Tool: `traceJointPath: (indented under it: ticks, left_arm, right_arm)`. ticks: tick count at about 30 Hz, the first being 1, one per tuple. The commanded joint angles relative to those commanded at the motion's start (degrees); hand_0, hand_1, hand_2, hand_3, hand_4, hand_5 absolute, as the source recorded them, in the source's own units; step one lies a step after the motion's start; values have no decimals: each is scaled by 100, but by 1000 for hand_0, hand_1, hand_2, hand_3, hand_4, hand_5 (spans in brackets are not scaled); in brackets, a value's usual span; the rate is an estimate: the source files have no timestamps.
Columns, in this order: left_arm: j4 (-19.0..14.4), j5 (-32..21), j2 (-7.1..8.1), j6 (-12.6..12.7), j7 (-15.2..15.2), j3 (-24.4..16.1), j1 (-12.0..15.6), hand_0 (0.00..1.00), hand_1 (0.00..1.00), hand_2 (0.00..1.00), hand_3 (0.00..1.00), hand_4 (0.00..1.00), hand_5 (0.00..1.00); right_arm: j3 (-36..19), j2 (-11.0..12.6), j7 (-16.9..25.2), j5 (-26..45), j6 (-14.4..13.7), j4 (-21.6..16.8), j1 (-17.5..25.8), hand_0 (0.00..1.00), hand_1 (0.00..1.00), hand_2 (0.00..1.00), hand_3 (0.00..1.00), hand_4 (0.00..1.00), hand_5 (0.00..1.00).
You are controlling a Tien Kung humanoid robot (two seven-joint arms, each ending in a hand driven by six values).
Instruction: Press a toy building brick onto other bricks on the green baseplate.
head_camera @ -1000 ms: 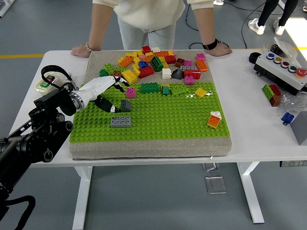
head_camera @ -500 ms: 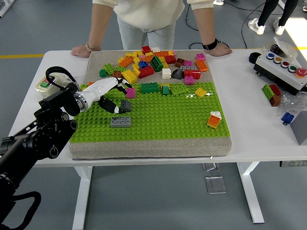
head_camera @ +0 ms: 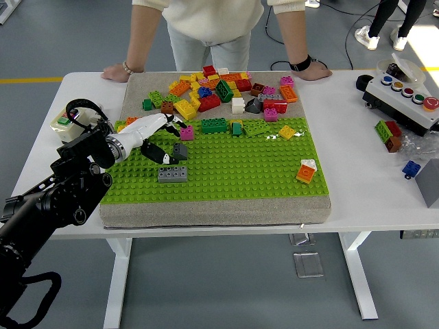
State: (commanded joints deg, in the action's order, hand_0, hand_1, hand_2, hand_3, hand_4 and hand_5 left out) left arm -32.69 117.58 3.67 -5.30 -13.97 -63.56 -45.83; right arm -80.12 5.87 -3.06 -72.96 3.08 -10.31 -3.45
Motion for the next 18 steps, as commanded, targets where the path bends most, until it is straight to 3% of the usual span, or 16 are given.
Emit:
traceJointPath:
  ticks: [18]
  left_arm:
    - [226,-165,-47,198,-68,80,-11,774,718,618,678,904,56]
  right_arm:
    - [-8,-15,-4,0,6,0,17,759,687,732,692,973,494]
